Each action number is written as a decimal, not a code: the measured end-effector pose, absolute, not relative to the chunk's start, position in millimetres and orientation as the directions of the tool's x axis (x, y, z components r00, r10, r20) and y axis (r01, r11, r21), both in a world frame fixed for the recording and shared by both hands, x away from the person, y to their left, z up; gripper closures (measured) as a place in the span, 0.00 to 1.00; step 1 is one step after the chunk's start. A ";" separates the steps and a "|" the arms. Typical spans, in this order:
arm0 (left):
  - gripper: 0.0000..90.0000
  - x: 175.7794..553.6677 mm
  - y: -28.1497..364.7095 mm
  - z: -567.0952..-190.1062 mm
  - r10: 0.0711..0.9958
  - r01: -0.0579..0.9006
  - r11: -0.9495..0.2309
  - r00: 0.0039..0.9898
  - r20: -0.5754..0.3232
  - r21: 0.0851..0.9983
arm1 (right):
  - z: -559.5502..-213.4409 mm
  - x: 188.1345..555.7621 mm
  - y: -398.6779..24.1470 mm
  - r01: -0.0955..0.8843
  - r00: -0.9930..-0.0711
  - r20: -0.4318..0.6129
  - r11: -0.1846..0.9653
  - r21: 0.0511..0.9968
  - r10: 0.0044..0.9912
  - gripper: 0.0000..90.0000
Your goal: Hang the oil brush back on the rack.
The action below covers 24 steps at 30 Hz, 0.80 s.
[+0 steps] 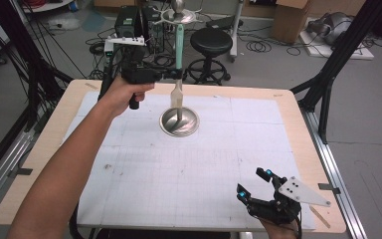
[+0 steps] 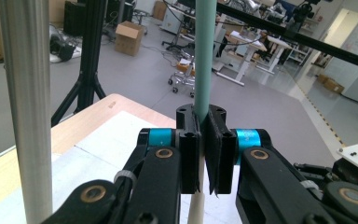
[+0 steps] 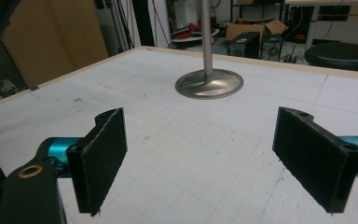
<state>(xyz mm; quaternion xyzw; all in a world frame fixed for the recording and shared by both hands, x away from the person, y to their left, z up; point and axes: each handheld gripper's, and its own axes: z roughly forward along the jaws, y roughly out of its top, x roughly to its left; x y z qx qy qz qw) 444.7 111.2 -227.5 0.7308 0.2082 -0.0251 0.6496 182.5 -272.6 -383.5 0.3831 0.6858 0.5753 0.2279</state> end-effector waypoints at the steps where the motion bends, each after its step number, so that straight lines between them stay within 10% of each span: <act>1: 0.94 445.0 110.6 -228.1 0.275 0.340 -0.068 0.910 -0.309 0.938 | -383.5 182.4 -272.9 0.263 -0.602 0.127 0.045 0.964 0.788 0.18; 11: 0.92 440.5 111.6 -227.2 0.391 0.288 -0.100 0.891 -0.229 0.952 | -382.5 180.4 -273.7 0.261 -0.599 0.122 0.049 0.964 0.792 0.18; 18: 0.47 419.2 114.0 -235.4 0.508 0.182 -0.121 0.856 -0.097 0.976 | -378.9 173.9 -277.2 0.245 -0.592 0.115 0.042 0.969 0.798 0.18; 24: 0.40 394.0 127.8 -247.9 0.515 0.159 -0.087 0.852 -0.092 0.984 | -375.1 168.0 -279.6 0.231 -0.589 0.122 0.021 0.973 0.799 0.18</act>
